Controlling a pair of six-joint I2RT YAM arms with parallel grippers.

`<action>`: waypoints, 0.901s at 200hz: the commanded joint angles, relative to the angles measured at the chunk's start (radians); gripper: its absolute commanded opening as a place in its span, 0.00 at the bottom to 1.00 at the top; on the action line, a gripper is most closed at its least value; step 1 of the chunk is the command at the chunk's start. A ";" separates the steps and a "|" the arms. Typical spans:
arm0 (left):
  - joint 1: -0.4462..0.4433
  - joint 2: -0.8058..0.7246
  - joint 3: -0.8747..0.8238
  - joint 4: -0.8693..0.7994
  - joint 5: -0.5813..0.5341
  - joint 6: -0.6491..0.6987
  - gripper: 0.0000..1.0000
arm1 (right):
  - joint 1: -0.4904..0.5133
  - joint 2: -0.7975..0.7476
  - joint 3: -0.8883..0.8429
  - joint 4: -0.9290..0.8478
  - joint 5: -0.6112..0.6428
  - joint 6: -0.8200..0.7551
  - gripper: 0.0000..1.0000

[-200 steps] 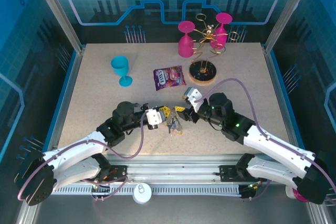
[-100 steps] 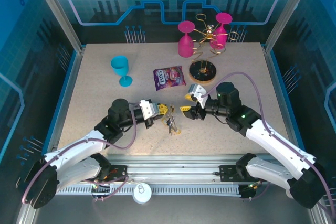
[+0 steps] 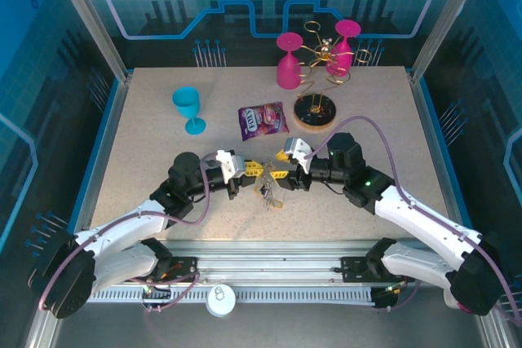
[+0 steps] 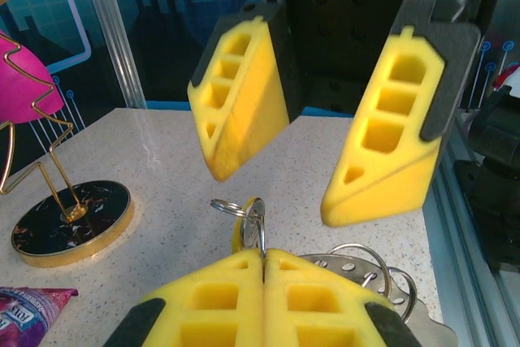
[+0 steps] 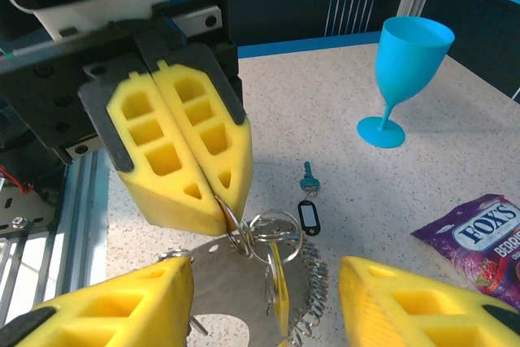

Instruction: Put the keys on the keyring

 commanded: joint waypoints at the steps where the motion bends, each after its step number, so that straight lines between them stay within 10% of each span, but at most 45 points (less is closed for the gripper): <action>1: 0.009 0.004 -0.002 0.075 0.040 -0.038 0.00 | 0.016 0.015 -0.016 0.031 0.037 -0.011 0.49; 180: 0.022 -0.018 -0.002 0.110 0.039 -0.059 0.00 | 0.054 0.019 0.049 -0.166 0.052 -0.101 0.00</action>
